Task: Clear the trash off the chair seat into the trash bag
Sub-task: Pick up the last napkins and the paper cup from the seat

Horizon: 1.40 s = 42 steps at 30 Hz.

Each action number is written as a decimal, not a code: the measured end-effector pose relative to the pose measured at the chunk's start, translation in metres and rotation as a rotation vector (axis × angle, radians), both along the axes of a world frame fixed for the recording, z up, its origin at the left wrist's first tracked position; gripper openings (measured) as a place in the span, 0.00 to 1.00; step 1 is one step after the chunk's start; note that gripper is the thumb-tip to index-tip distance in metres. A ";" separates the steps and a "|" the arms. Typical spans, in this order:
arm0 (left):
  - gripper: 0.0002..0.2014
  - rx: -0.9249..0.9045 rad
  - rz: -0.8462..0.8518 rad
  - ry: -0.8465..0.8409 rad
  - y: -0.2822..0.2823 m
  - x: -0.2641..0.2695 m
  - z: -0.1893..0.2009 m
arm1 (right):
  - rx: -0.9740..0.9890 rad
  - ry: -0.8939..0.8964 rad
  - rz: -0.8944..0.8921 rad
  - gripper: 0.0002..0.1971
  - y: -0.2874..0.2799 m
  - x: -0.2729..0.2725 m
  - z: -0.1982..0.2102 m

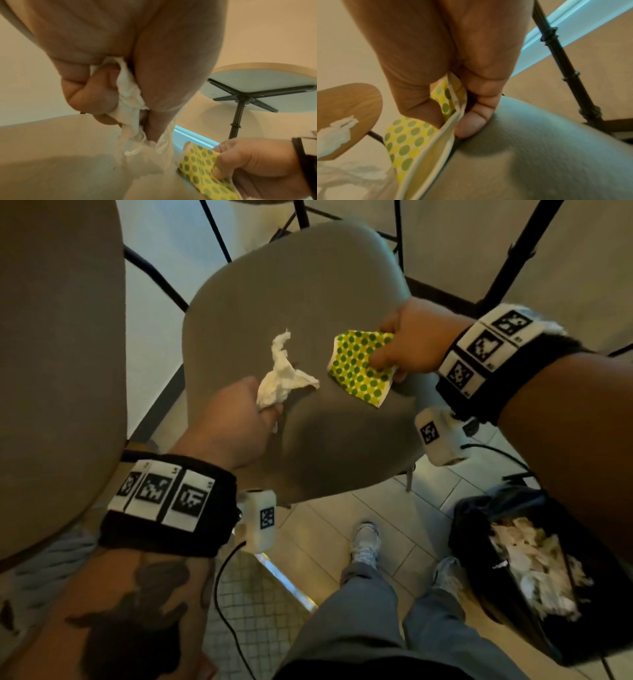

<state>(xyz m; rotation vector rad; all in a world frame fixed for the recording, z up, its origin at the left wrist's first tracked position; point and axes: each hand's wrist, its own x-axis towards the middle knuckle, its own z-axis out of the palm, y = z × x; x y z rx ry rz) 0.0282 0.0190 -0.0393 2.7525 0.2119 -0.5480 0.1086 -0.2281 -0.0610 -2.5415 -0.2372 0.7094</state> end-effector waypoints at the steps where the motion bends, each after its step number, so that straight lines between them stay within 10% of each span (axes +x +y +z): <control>1: 0.14 -0.006 0.012 -0.017 -0.003 0.000 0.005 | 0.065 0.015 -0.059 0.15 -0.004 -0.003 -0.001; 11: 0.10 -0.120 0.023 -0.232 -0.039 -0.013 0.038 | 0.622 0.185 -0.670 0.08 -0.119 -0.083 -0.023; 22: 0.12 -0.238 -0.286 -0.214 -0.180 -0.022 0.005 | 0.445 0.316 -1.322 0.08 -0.285 -0.324 -0.148; 29: 0.07 -0.378 -0.707 0.051 -0.338 -0.063 -0.118 | 0.521 0.465 -1.907 0.09 -0.310 -0.443 -0.251; 38: 0.20 -0.259 -0.885 0.481 -0.446 -0.131 -0.318 | 0.862 0.544 -2.391 0.07 -0.311 -0.455 -0.357; 42: 0.31 -0.389 -0.750 0.741 -0.452 -0.145 -0.357 | 0.975 0.451 -2.403 0.31 -0.301 -0.450 -0.400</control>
